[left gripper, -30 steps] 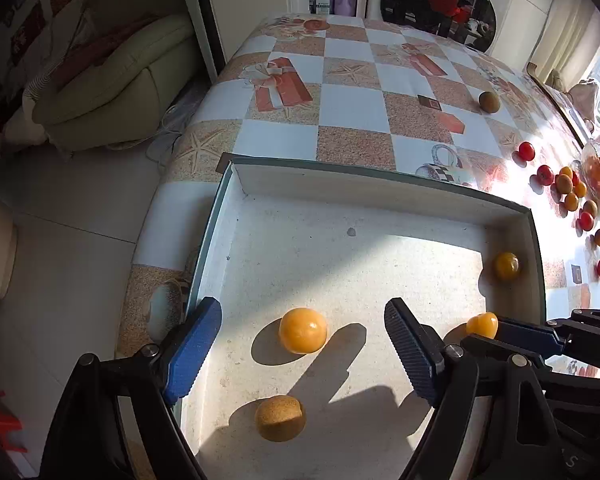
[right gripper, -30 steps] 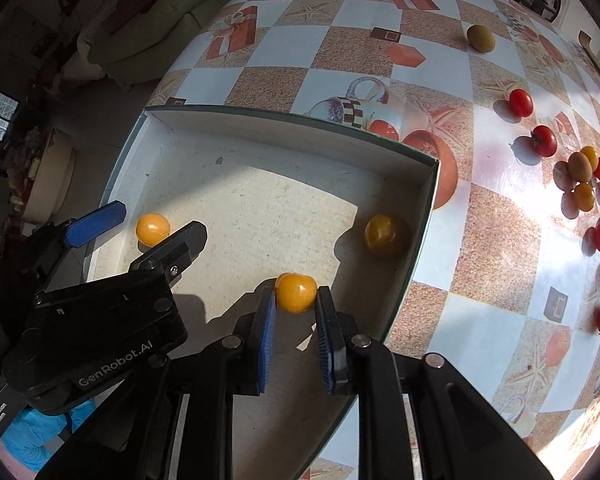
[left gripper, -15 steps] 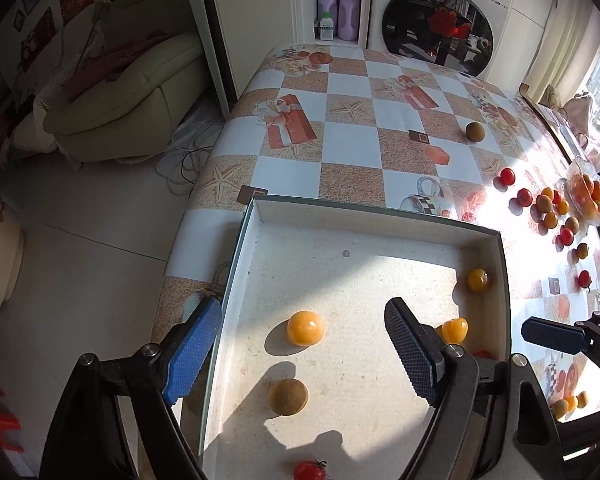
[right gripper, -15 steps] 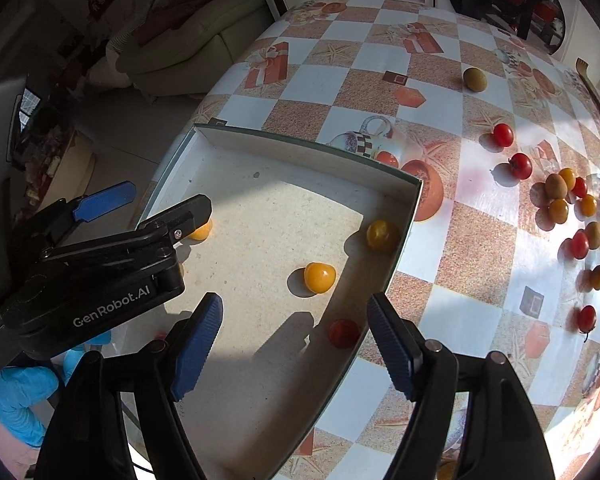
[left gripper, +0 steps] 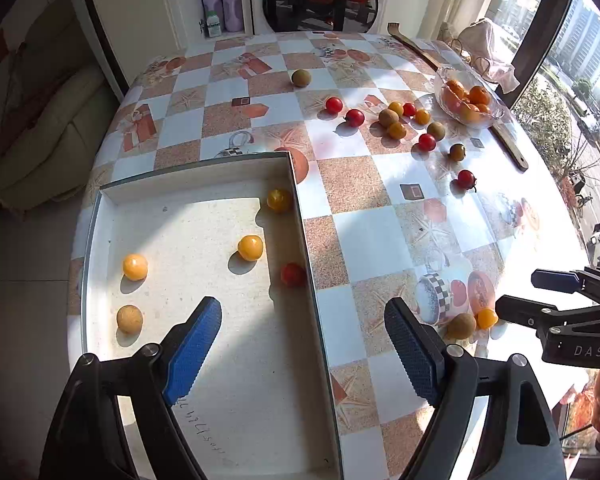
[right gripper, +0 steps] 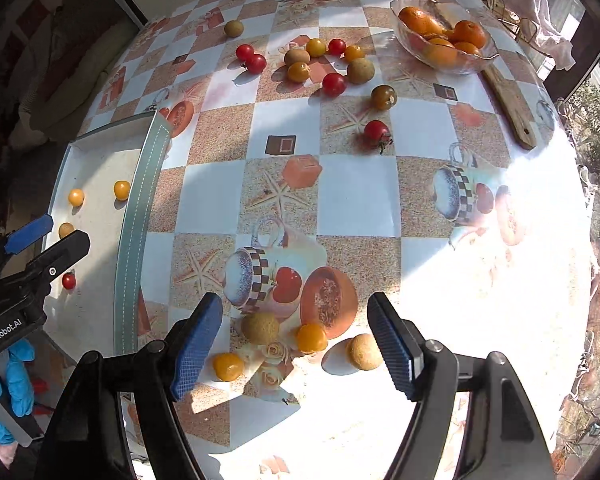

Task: Organize fruits
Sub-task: 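Grasp a yellow cherry tomato with the left tool while the right tool grasps a tan round fruit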

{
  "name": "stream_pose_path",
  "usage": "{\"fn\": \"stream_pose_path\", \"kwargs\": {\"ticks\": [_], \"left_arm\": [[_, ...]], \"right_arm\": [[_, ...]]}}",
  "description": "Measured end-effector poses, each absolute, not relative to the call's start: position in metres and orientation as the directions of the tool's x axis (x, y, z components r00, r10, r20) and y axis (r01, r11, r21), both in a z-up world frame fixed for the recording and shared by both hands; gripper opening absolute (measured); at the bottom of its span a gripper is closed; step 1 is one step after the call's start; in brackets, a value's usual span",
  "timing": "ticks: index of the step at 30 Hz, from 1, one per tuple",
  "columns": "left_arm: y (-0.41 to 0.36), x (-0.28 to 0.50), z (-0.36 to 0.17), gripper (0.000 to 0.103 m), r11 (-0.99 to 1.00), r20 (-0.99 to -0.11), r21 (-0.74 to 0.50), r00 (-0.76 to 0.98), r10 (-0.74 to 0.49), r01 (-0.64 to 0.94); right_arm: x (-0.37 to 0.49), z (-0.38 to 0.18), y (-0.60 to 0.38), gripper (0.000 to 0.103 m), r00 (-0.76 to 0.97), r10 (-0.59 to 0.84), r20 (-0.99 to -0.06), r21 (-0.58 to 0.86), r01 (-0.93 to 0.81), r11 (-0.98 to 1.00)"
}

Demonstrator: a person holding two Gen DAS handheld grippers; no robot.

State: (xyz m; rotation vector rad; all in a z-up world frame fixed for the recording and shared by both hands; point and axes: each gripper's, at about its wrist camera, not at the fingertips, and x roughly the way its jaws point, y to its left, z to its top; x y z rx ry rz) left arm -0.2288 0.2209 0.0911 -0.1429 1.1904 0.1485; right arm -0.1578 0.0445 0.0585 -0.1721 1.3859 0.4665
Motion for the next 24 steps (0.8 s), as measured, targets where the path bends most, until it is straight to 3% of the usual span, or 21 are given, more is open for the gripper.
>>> {"fn": "stream_pose_path", "kwargs": {"ticks": [7,15,24], "left_arm": [[0.144,-0.238,0.070,0.085,0.996,-0.959,-0.076,0.277,-0.060,-0.048],[0.109,-0.241,0.040,0.085,0.999,-0.966,-0.032,0.256,-0.037,0.023],[0.103,-0.234,0.017,0.085,1.000,-0.974,0.010,0.226,0.015,-0.023]], "right_arm": [[-0.177,0.043,-0.005,0.078,0.063,0.168,-0.984,0.134,-0.369,0.920],[-0.176,0.031,-0.014,0.078,0.046,0.196,-0.980,0.164,-0.381,0.910],[-0.169,0.020,-0.005,0.069,0.023,0.214,-0.977,0.186,-0.409,0.893]]}}
